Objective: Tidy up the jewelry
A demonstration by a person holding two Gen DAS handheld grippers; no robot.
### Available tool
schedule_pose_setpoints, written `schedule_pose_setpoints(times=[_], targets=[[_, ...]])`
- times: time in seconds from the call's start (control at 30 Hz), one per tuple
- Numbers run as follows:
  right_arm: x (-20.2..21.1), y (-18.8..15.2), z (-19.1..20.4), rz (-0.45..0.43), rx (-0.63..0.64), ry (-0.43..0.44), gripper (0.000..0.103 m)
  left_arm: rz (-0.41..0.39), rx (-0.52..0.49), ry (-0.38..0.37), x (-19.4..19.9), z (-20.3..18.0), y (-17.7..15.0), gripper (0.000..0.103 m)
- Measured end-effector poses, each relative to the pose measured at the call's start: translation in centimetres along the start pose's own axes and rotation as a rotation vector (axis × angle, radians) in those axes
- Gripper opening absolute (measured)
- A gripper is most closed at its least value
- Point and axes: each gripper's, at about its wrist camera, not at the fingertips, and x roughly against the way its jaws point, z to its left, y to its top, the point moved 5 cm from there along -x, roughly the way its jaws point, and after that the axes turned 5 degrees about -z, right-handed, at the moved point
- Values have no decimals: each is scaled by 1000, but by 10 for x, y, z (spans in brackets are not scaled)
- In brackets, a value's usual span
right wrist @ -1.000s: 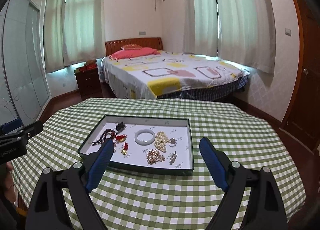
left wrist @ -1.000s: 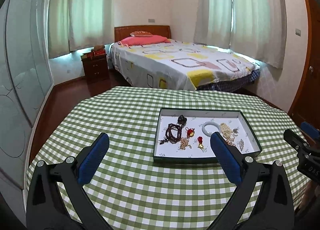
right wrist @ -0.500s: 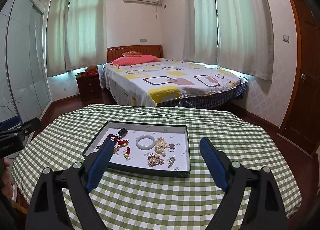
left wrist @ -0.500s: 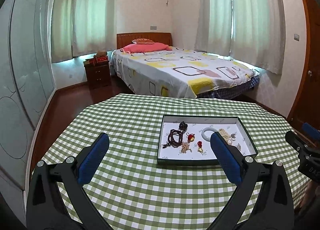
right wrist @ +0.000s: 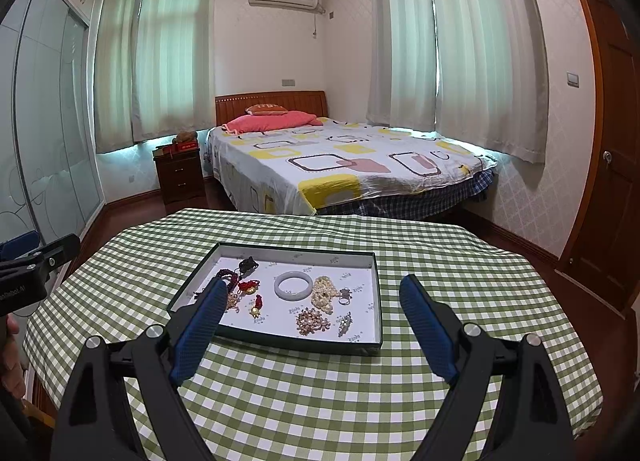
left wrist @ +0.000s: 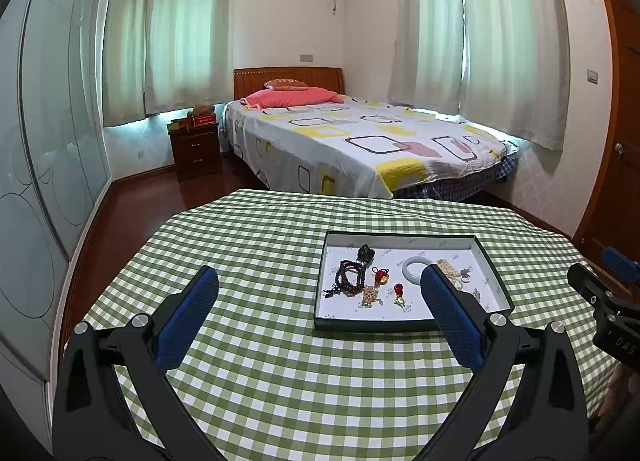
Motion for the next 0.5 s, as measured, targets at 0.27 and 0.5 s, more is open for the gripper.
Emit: schedule_pose_setpoints(times=[0.27, 0.5], targets=[[0, 0, 1, 1, 0, -1, 85, 2, -3, -1, 0, 0, 0, 98], [0, 0, -1, 4, -2, -1, 85, 0, -4, -1, 1, 1, -1, 98]])
